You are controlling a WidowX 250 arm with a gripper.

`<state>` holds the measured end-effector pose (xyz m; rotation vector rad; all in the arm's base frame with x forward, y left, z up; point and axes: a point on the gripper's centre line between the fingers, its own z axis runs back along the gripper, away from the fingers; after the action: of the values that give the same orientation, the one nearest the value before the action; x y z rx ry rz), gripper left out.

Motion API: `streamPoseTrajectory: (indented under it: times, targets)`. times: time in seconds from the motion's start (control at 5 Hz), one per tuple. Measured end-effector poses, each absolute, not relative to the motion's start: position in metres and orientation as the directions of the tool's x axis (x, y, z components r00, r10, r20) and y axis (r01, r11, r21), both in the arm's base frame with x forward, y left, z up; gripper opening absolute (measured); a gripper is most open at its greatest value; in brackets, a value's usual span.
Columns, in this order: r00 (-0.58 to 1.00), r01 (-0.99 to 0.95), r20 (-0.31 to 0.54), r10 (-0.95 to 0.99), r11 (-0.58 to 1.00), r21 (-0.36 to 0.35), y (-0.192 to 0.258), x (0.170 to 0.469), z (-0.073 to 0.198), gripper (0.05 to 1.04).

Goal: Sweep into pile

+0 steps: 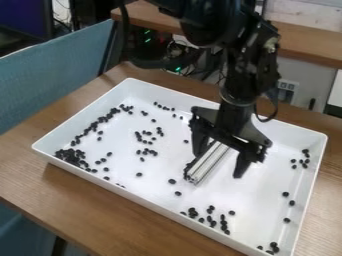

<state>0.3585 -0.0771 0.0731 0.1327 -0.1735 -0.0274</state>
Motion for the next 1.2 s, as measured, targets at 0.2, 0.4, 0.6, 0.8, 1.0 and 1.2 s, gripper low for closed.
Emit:
streamPoseTrajectory:
  times: [0.2, 0.4, 0.6, 0.8, 1.0, 1.2]
  targets:
    - [0.990, 0.007, 0.137, -0.030, 0.987, 0.163, -0.068, 0.371, 0.056, 1.001]
    - [0.993, 0.014, 0.111, -0.036, 0.982, 0.191, -0.065, 0.375, 0.044, 1.001]
    - [0.996, 0.028, 0.080, -0.046, 0.978, 0.208, -0.065, 0.376, 0.029, 1.001]
    - [0.996, 0.038, 0.075, -0.054, 0.978, 0.205, -0.066, 0.377, 0.027, 1.001]
    - [0.996, 0.027, 0.074, -0.043, 0.979, 0.203, -0.065, 0.380, 0.024, 0.951]
    - [0.997, -0.008, 0.075, -0.007, 0.981, 0.193, -0.055, 0.382, 0.023, 0.871]
